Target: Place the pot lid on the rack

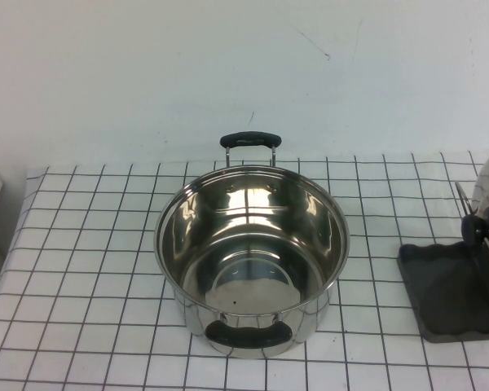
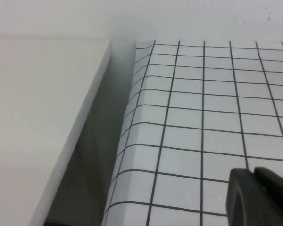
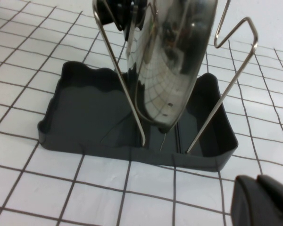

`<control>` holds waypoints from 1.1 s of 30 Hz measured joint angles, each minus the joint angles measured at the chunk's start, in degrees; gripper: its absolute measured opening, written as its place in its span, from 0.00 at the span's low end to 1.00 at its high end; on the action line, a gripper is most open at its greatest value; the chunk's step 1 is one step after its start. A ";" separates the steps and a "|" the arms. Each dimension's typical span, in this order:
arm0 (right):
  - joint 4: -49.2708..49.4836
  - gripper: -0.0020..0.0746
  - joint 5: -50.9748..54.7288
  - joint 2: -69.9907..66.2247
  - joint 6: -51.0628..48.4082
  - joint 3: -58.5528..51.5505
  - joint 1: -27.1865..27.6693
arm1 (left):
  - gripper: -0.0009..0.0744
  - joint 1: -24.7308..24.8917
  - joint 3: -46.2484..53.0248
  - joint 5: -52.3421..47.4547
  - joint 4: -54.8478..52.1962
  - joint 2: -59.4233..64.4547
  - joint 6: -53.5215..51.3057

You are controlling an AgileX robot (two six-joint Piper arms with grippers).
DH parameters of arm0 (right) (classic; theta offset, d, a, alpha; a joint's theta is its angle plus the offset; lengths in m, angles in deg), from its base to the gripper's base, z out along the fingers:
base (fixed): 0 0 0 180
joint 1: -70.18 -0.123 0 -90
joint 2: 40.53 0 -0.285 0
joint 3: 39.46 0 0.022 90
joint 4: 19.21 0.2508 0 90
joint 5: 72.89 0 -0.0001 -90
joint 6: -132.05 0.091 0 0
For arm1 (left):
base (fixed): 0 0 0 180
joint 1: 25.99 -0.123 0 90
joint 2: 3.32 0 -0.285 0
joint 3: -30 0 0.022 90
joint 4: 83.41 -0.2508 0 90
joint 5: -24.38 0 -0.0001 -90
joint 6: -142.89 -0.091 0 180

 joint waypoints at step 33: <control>0.00 0.02 0.00 0.00 0.00 0.00 0.00 | 0.01 15.15 -0.13 0.10 -9.48 -0.22 7.23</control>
